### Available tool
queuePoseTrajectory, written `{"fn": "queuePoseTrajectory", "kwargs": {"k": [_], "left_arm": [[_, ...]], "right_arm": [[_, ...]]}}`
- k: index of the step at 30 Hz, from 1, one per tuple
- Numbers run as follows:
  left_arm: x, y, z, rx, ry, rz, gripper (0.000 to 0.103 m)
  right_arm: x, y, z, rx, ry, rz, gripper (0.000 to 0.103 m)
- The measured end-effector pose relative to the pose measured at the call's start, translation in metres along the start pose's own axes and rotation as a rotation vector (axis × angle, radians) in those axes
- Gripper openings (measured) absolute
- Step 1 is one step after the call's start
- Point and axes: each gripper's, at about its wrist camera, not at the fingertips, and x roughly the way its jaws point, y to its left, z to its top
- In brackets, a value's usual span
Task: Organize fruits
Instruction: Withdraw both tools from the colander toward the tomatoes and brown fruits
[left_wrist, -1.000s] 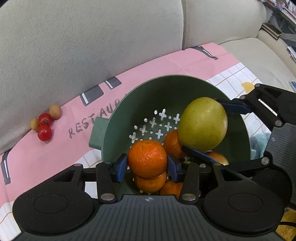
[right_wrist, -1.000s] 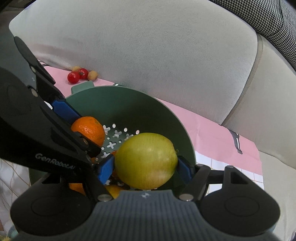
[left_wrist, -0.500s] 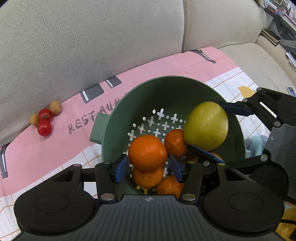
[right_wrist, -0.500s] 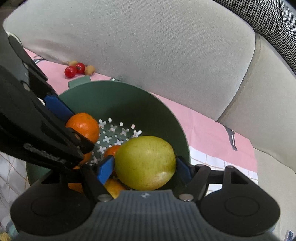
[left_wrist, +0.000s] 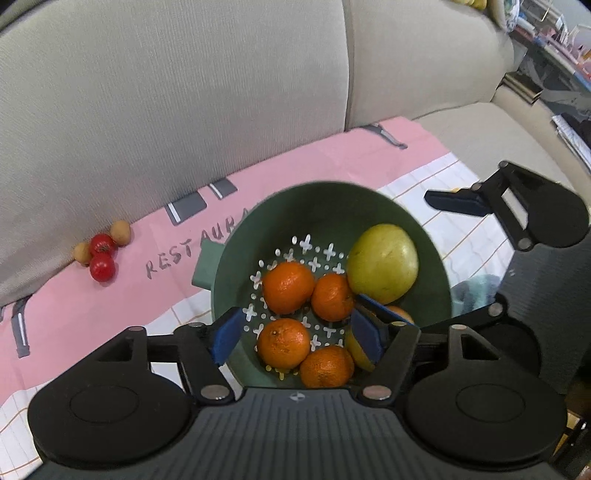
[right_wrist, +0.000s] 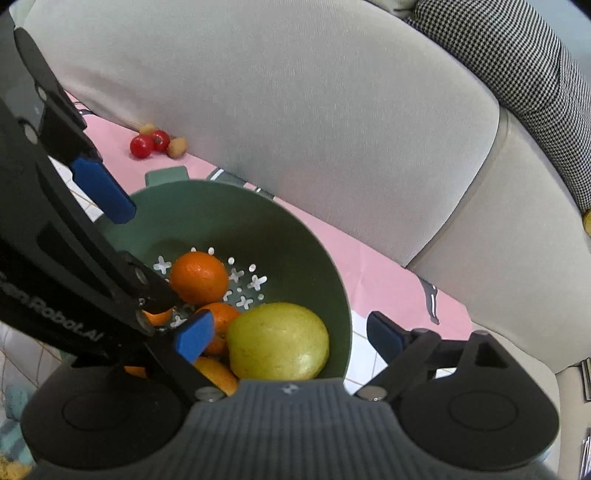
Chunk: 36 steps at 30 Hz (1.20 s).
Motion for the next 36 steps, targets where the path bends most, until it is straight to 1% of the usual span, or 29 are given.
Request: {"fn": "queuePoseTrajectory", "kwargs": {"k": [3,6,9,12,15,19,23,26,29,32,36], "left_arm": [[-0.013,-0.001,-0.001,0.006,-0.026,-0.002,0.082],[-0.027,-0.001,-0.003,0.003,-0.052,-0.009,0.084],[-0.042,0.003,-0.006,-0.005,-0.091,-0.01,0.084],[-0.058,0.009,-0.009,-0.024,-0.153,0.004,0.084],[-0.072,0.017,-0.011,-0.044,-0.196,0.031,0.085],[-0.088,0.028,-0.014,-0.053,-0.242,0.099,0.085],[-0.103,0.042,-0.019,-0.055,-0.29,0.172,0.085],[-0.111,0.055,-0.025,-0.062,-0.304,0.208,0.085],[-0.115,0.069,-0.031,-0.079,-0.313,0.232,0.085],[-0.117,0.085,-0.036,-0.107,-0.318,0.25,0.085],[-0.115,0.104,-0.042,-0.151,-0.318,0.259,0.085]], "right_arm": [[-0.007,0.0,0.002,0.021,-0.006,0.016,0.088],[-0.016,-0.002,0.005,0.062,-0.014,0.033,0.095],[-0.024,-0.006,0.008,0.125,-0.012,0.074,0.095],[-0.029,-0.01,0.011,0.204,-0.004,0.127,0.096],[-0.032,-0.01,0.014,0.273,0.007,0.172,0.096],[-0.038,-0.003,0.02,0.325,0.002,0.231,0.098],[-0.043,0.01,0.03,0.348,-0.012,0.274,0.099],[-0.045,0.019,0.038,0.367,-0.023,0.309,0.099],[-0.046,0.031,0.046,0.366,-0.042,0.324,0.099],[-0.048,0.046,0.055,0.329,-0.058,0.315,0.099],[-0.042,0.057,0.066,0.305,-0.046,0.326,0.099]]}}
